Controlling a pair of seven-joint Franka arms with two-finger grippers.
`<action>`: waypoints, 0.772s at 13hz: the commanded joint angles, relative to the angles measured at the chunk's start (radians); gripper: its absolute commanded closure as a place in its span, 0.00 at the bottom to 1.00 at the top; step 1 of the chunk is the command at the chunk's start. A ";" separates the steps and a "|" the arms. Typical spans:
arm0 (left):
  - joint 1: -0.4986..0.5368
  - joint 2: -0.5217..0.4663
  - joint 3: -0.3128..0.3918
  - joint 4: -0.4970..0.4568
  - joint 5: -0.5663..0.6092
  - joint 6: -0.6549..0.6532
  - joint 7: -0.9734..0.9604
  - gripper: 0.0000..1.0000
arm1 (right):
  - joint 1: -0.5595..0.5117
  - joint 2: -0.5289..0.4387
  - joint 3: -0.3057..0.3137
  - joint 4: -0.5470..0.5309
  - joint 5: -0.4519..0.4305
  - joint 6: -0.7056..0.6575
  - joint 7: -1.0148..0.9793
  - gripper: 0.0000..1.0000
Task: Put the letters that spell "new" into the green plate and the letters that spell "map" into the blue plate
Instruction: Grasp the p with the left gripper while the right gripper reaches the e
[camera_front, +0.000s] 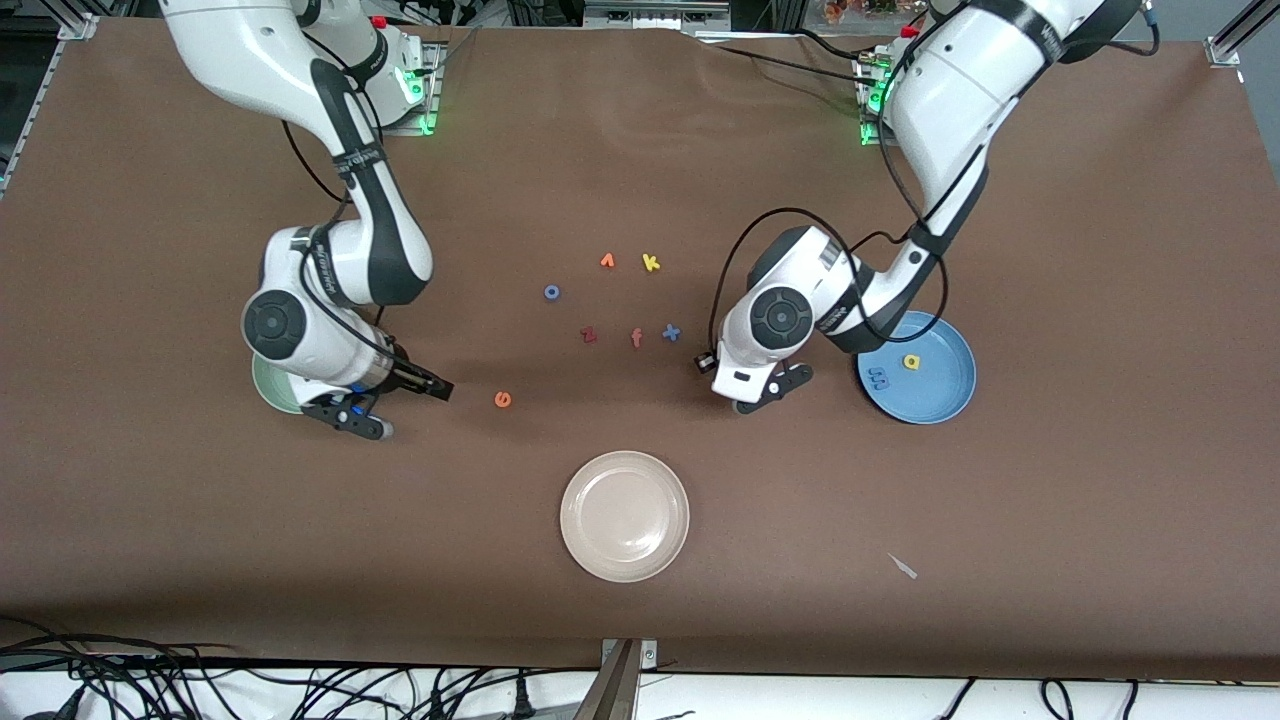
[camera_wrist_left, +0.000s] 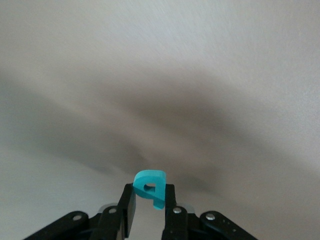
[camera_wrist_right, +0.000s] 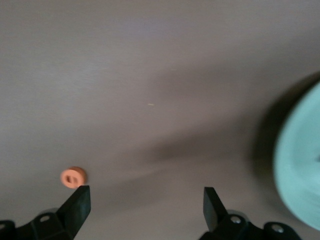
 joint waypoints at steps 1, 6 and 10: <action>0.097 -0.089 0.003 -0.018 0.006 -0.167 0.228 1.00 | 0.014 0.095 0.034 0.117 0.019 -0.007 0.074 0.00; 0.326 -0.114 0.002 -0.034 0.047 -0.297 0.645 1.00 | 0.069 0.195 0.035 0.190 0.018 0.068 0.181 0.00; 0.451 -0.102 0.002 -0.038 0.052 -0.291 0.961 1.00 | 0.100 0.220 0.037 0.188 0.024 0.116 0.221 0.01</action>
